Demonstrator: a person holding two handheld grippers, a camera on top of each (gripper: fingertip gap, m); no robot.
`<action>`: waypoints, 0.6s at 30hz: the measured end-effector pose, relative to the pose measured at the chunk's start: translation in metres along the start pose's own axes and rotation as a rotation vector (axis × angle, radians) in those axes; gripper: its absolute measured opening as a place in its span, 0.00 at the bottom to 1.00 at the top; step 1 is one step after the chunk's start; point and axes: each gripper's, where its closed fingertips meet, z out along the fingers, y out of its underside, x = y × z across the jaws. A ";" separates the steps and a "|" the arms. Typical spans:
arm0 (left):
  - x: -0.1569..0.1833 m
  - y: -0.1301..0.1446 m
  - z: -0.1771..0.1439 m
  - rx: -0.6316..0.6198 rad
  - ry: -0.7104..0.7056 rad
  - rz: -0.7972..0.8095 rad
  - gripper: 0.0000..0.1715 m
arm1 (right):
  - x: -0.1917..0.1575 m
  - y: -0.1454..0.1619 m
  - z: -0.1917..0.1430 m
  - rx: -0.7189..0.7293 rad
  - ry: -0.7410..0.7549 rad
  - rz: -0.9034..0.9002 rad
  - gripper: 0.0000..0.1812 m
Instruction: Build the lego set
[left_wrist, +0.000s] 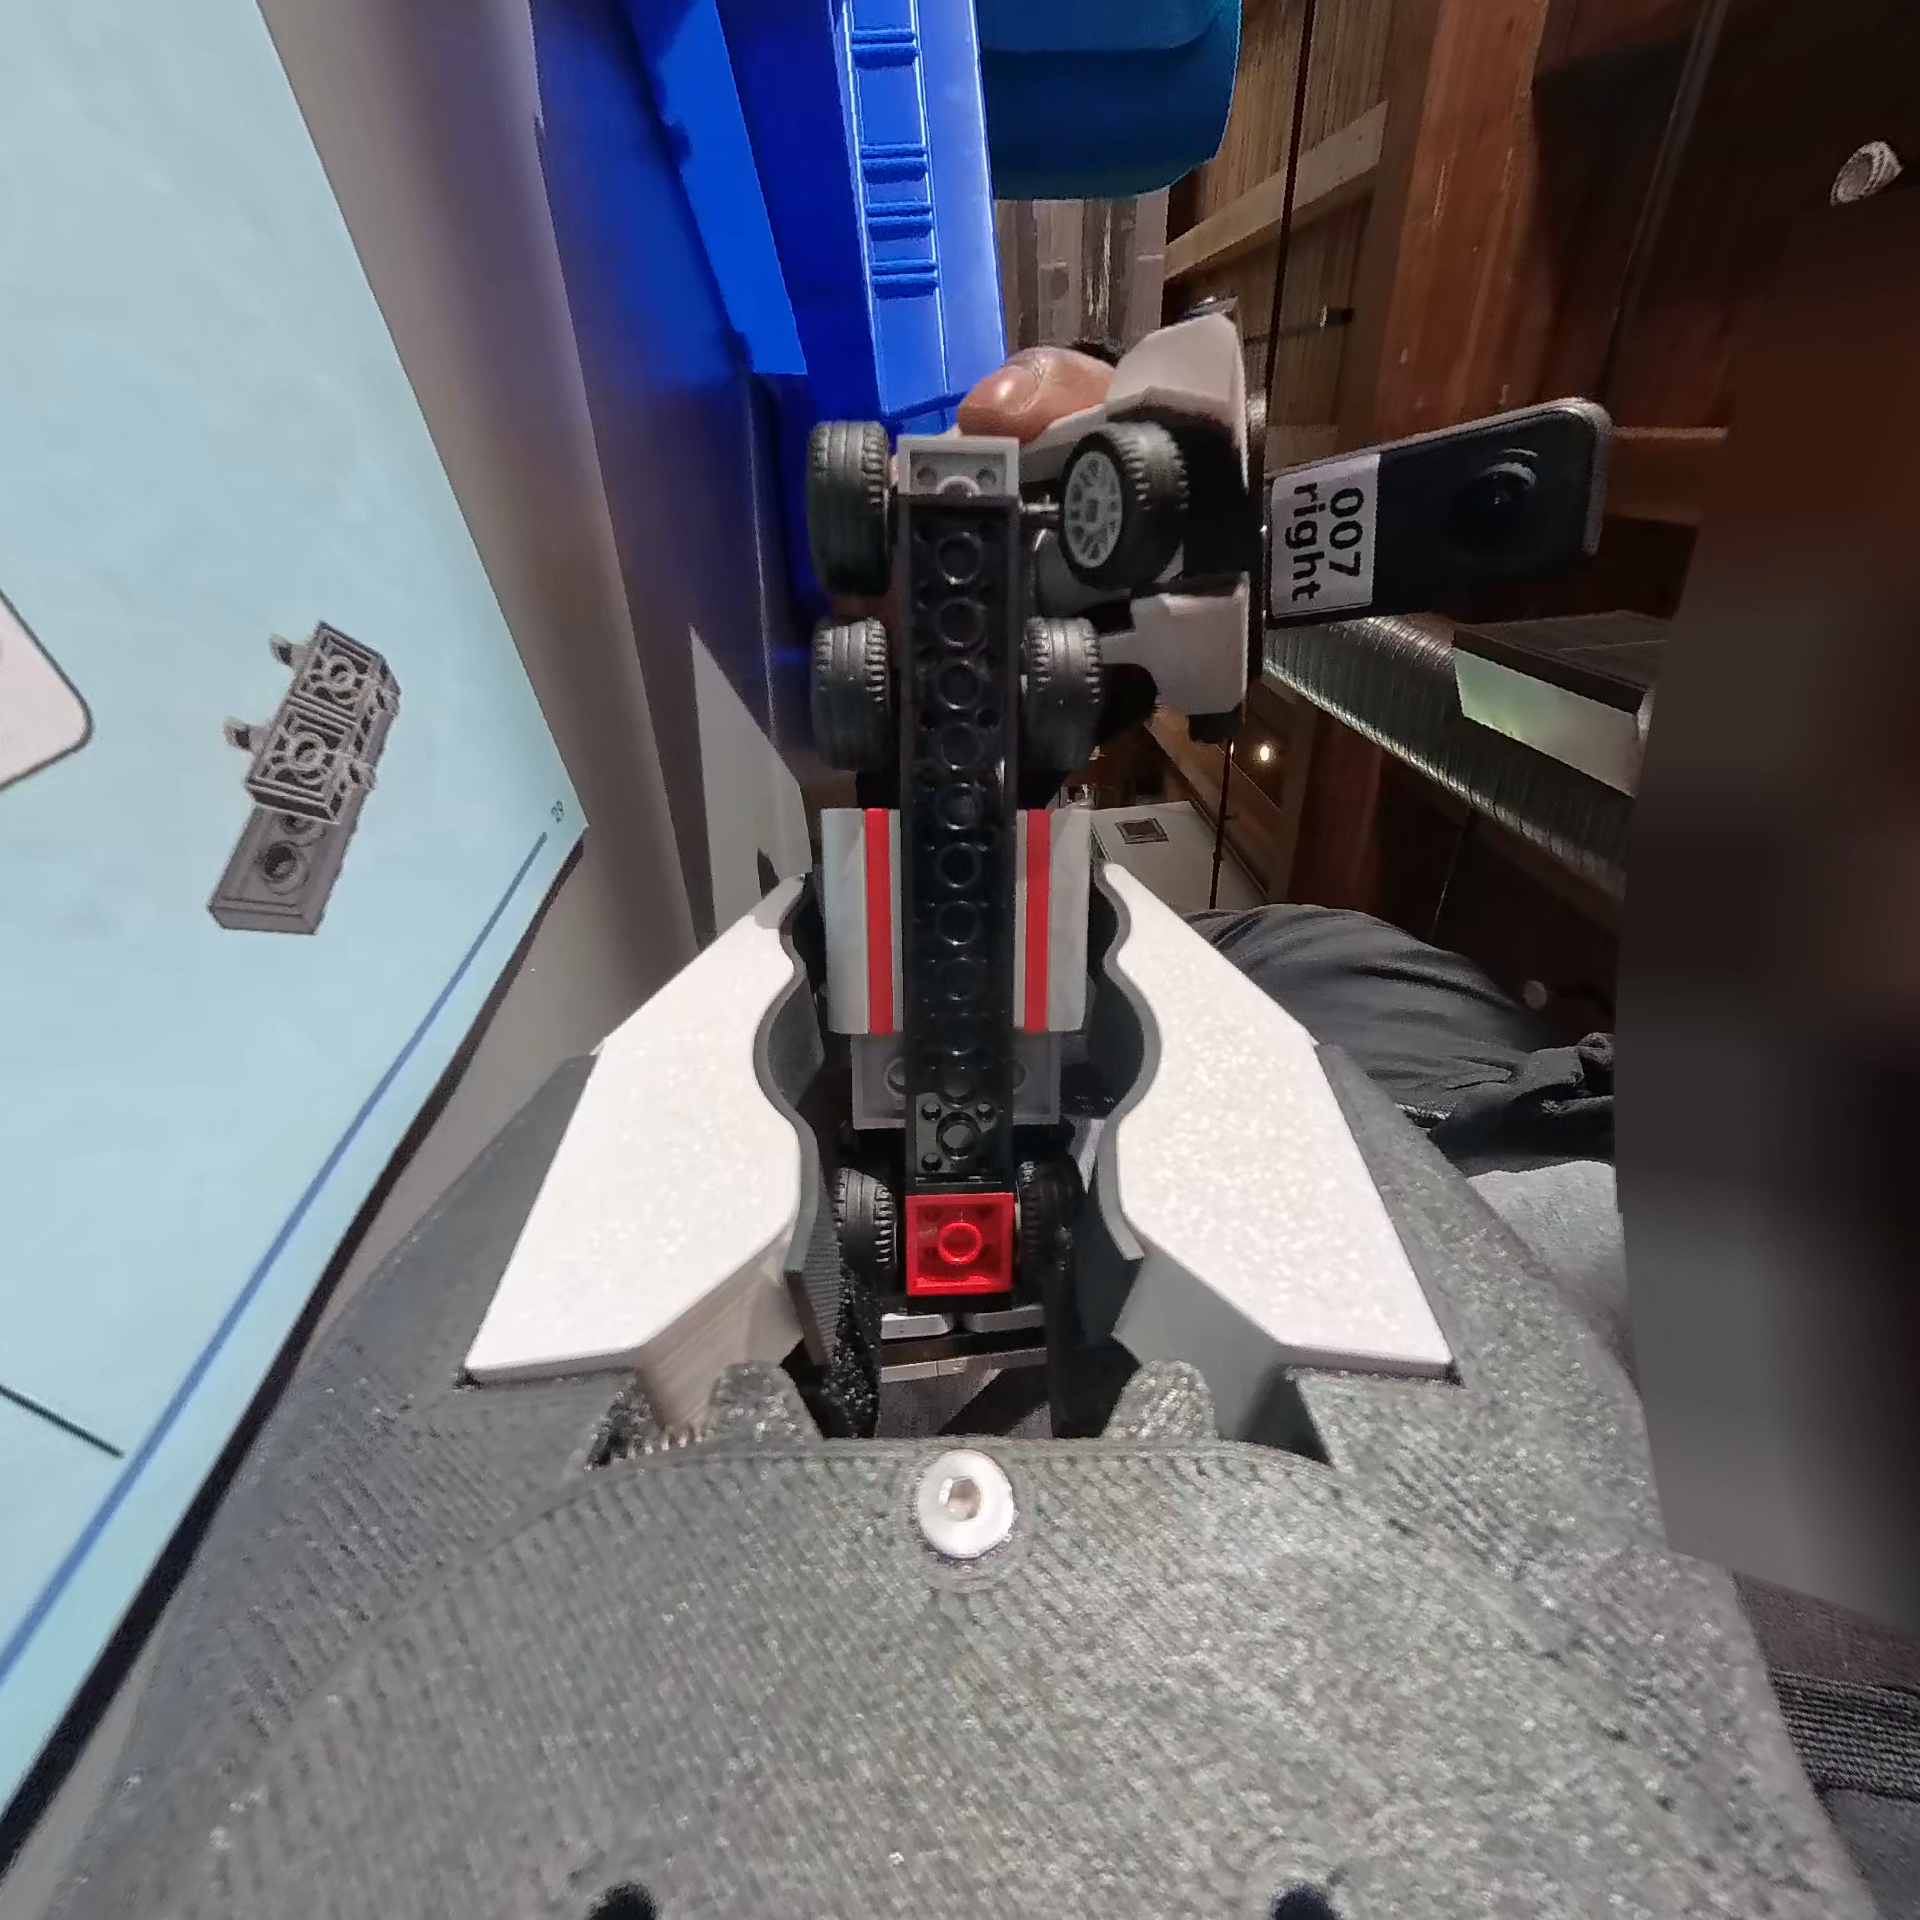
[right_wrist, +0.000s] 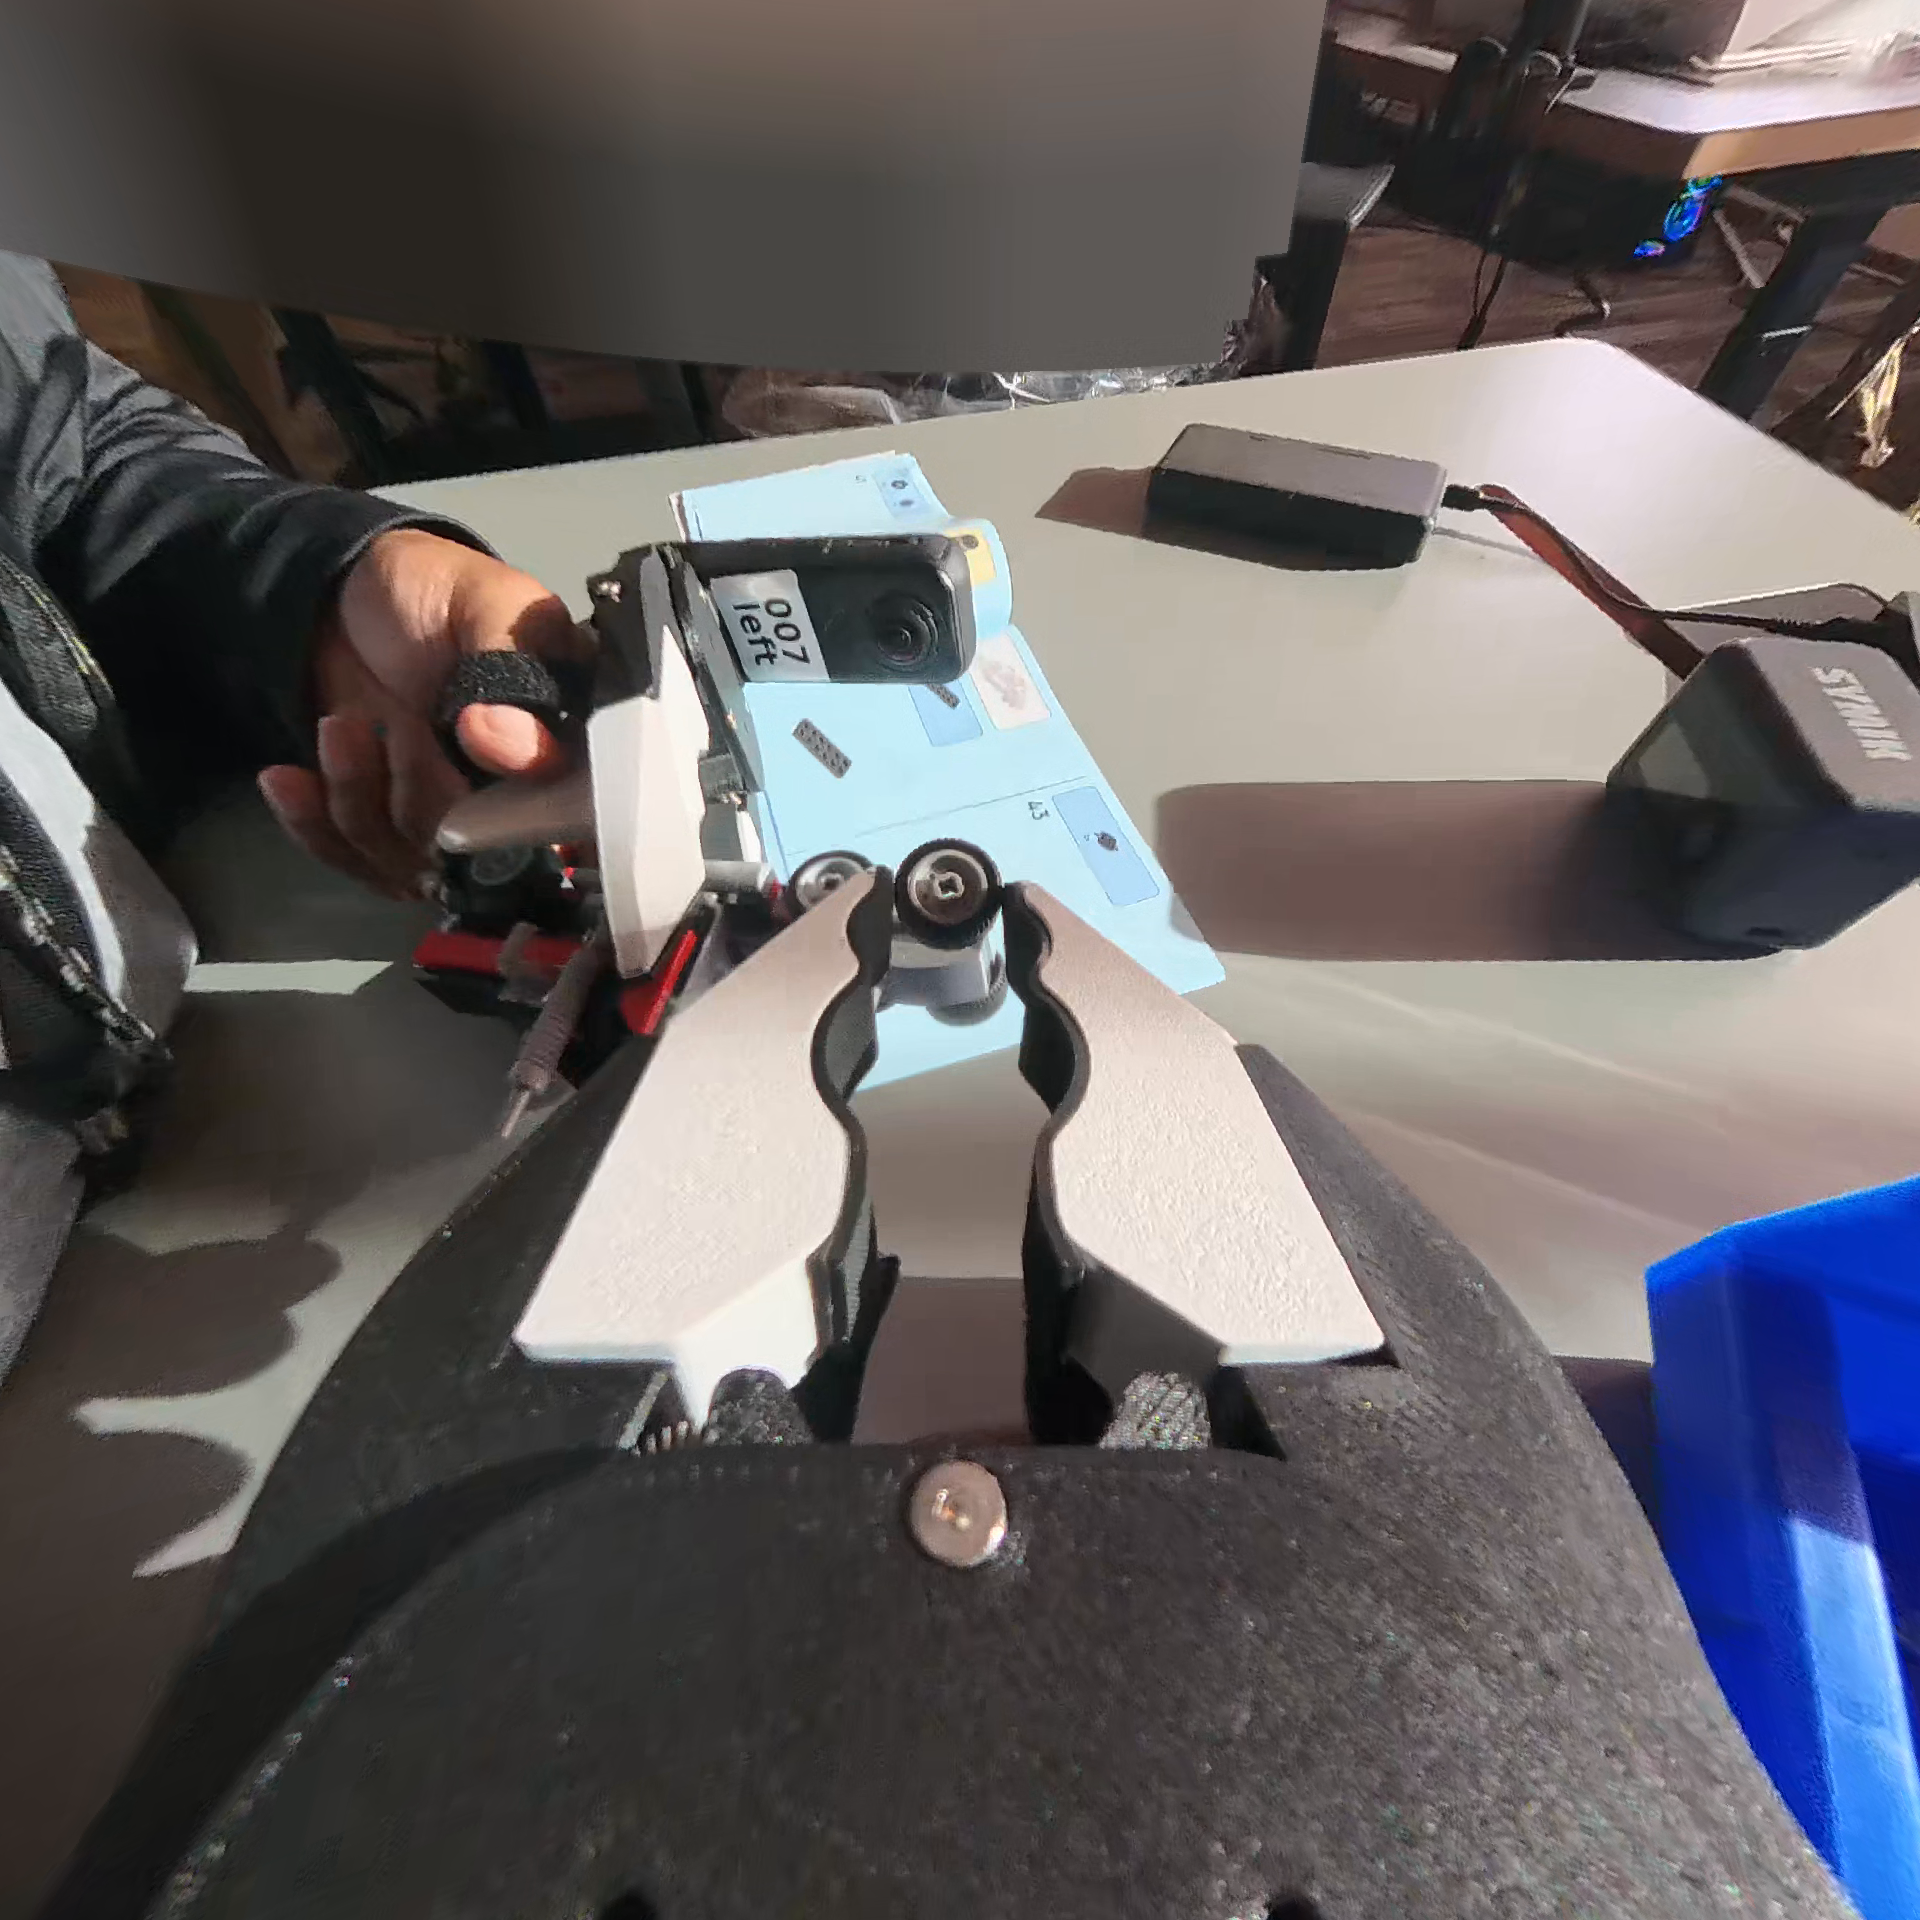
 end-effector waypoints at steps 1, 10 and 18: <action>0.000 0.001 0.001 -0.003 0.001 0.000 0.29 | -0.001 0.003 0.002 -0.017 -0.001 -0.006 0.13; -0.001 0.003 0.002 -0.016 -0.005 0.004 0.29 | -0.002 0.005 0.004 -0.017 -0.003 -0.001 0.13; -0.002 0.003 0.002 -0.017 -0.009 0.007 0.29 | -0.002 0.006 0.005 -0.011 0.000 0.003 0.13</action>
